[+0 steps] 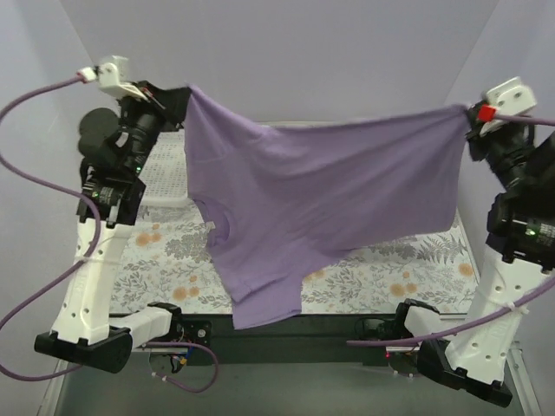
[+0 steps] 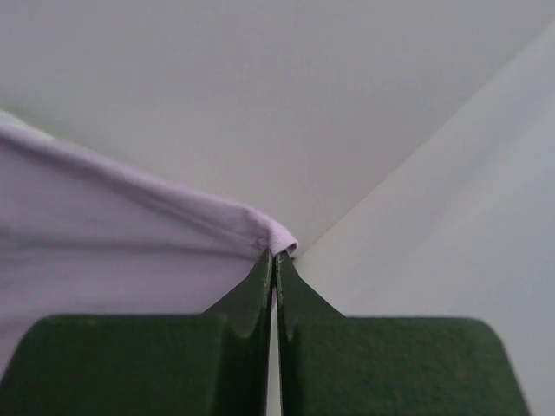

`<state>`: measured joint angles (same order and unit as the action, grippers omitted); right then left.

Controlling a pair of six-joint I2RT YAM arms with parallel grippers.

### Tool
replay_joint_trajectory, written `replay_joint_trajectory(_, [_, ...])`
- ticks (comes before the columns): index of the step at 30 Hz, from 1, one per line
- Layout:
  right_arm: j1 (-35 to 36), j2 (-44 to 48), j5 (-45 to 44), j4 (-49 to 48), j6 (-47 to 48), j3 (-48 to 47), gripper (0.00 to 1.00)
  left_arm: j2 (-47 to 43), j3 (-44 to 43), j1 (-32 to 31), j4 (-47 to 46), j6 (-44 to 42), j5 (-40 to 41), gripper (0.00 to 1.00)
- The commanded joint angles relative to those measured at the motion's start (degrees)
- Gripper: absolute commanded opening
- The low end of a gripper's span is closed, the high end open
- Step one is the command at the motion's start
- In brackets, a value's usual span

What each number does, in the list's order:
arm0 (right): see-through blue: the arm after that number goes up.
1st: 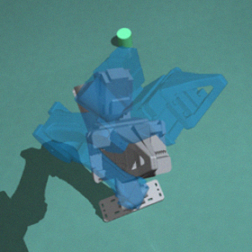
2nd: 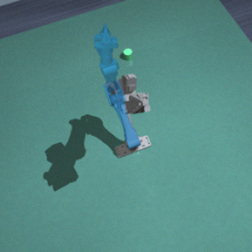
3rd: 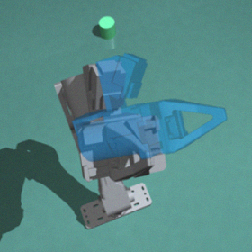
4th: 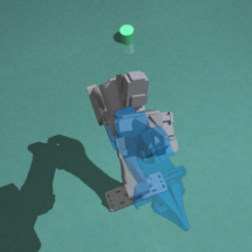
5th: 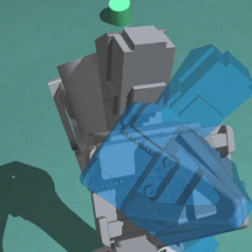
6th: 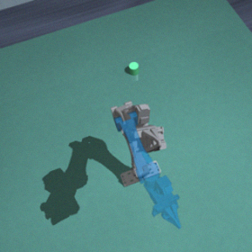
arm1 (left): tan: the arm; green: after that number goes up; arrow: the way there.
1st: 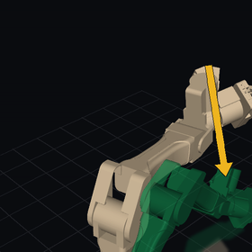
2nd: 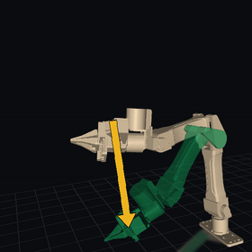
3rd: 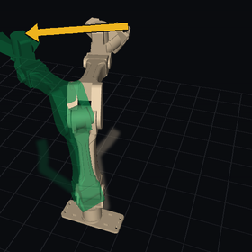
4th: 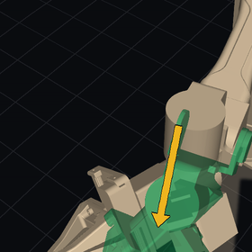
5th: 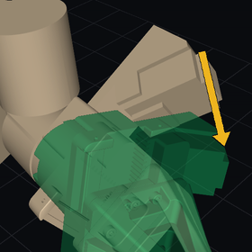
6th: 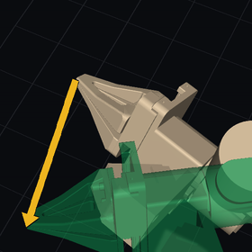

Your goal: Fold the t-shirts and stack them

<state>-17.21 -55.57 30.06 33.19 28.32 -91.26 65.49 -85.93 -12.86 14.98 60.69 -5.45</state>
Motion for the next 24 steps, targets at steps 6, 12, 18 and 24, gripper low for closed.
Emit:
replay_joint_trajectory(6, [-0.3, -5.4, -17.4, -1.5, -6.3, -41.1, 0.01, -6.8, -27.3, 0.2, -3.4, 3.2, 3.8, 0.00])
replay_joint_trajectory(12, [2.7, -1.2, -29.3, -8.5, -2.4, -43.0, 0.01, -9.9, -35.8, 0.2, -5.8, 4.3, 4.7, 0.00])
replay_joint_trajectory(18, [8.3, -0.9, -37.8, -13.4, 4.3, -44.4, 0.01, -9.2, -34.8, 0.1, -6.5, 5.1, 3.4, 0.00])
replay_joint_trajectory(24, [11.8, 1.8, -36.2, -11.2, 5.7, -34.0, 0.01, -6.8, -30.0, -0.9, -6.6, 3.4, 4.7, 0.00])
